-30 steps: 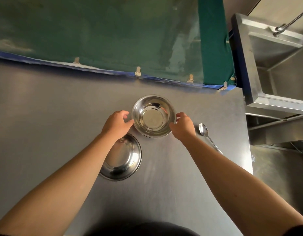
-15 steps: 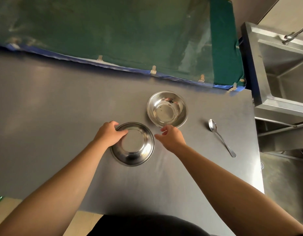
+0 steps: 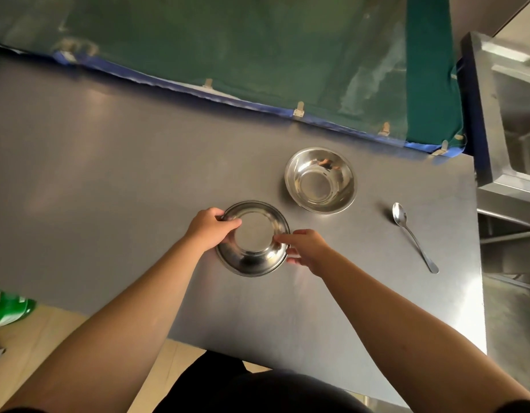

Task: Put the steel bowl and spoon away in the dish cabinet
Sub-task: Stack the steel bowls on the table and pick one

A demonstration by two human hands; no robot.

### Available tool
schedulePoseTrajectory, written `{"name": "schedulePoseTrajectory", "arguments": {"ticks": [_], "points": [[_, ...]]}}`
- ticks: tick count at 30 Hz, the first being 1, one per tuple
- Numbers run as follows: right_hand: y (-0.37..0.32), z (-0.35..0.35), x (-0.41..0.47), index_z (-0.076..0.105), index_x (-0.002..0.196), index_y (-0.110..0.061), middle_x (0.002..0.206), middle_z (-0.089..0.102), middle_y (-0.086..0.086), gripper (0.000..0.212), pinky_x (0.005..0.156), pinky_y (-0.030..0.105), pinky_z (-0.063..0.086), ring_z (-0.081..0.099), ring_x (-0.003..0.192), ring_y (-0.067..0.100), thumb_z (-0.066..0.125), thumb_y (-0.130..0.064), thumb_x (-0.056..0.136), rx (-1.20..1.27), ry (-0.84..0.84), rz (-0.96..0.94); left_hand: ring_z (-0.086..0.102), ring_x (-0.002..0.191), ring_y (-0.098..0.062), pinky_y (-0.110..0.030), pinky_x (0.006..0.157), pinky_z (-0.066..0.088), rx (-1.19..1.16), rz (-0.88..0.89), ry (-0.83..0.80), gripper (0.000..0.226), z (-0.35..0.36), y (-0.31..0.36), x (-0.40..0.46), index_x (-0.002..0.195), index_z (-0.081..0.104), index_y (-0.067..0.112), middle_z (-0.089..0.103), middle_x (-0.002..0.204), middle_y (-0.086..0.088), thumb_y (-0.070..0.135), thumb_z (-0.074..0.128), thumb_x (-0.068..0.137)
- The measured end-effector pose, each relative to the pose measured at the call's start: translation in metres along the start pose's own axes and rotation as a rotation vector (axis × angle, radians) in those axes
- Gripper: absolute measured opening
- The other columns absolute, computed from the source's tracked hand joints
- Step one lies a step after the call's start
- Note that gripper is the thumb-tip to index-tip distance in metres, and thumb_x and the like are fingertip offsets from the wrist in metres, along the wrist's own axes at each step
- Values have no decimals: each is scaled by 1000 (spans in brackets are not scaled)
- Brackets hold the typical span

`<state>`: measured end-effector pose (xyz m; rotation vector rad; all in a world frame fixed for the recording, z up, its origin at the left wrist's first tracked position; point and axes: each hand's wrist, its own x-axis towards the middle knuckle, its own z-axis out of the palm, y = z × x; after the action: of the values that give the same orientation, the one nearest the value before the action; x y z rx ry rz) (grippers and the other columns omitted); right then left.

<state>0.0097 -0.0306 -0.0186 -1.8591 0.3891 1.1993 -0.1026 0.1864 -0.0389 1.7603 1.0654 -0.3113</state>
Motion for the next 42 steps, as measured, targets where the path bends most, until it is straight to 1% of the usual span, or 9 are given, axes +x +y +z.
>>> {"name": "schedulePoseTrajectory", "arguments": {"ticks": [6, 11, 15, 19, 23, 27, 32, 38, 42], "points": [[-2, 9, -6, 71, 98, -4, 86, 64, 12, 8, 55, 29, 57, 63, 69, 22, 66, -8, 93, 88, 12, -60, 70, 83, -16, -32, 73, 55, -81, -40, 28, 57, -10, -10, -8, 102, 71, 24, 74, 97, 3, 68, 68, 66], [-22, 20, -26, 73, 95, -19, 70, 65, 5, 8, 50, 26, 56, 60, 52, 15, 66, -15, 93, -65, 56, -276, 70, 87, -28, -49, 79, 62, -238, -124, 73, 57, -24, -13, -10, 80, 68, 16, 72, 93, -8, 72, 59, 74], [-50, 36, -49, 73, 96, -26, 55, 68, 0, 13, 61, 31, 56, 60, 50, 16, 63, -18, 93, -198, -17, -489, 69, 94, -28, -44, 73, 62, -504, -246, 102, 63, -42, -8, -12, 104, 65, 14, 69, 109, -11, 72, 56, 82], [-67, 45, -69, 69, 82, -44, 65, 74, -11, 18, 68, 28, 55, 67, 65, 9, 63, -29, 91, -486, 17, -763, 67, 85, -28, -40, 69, 54, -757, -292, 101, 60, -67, 7, -13, 99, 58, 14, 67, 97, -9, 72, 53, 86], [-67, 44, -72, 76, 102, -30, 82, 68, -15, 16, 67, 18, 44, 61, 73, 2, 65, -24, 92, -663, 118, -935, 67, 78, -23, -37, 70, 53, -766, -252, 64, 24, -85, 15, -14, 96, 64, 17, 69, 95, -6, 40, 66, 91], [-64, 31, -63, 73, 108, -24, 88, 65, -15, 20, 62, 2, 39, 62, 70, -4, 64, -23, 90, -646, 204, -933, 70, 54, -11, -32, 62, 54, -697, -110, 94, 17, -87, 27, -13, 93, 68, 18, 75, 68, -1, 2, 60, 93], [-66, 5, -49, 58, 120, -29, 88, 63, -9, 34, 70, 33, 55, 70, 80, 12, 68, -23, 88, -414, 267, -765, 72, 64, -14, -28, 59, 59, -636, 10, 51, 19, -69, 56, -11, 102, 69, 16, 74, 85, -6, 1, 60, 93], [-66, -41, -36, 41, 144, -32, 96, 68, -4, 64, 70, 36, 60, 73, 80, 20, 70, -24, 87, -286, 340, -589, 71, 70, -19, -27, 57, 60, -586, 89, 18, 19, -30, 97, -6, 109, 66, 11, 71, 92, -7, 0, 61, 94], [-63, -70, -28, 51, 138, -23, 86, 71, -5, 55, 74, 39, 62, 74, 71, 16, 69, -24, 86, -253, 373, -538, 72, 74, -20, -30, 62, 61, -512, 125, -22, 17, -5, 117, -2, 98, 64, 16, 69, 96, -7, 0, 64, 93]]}}
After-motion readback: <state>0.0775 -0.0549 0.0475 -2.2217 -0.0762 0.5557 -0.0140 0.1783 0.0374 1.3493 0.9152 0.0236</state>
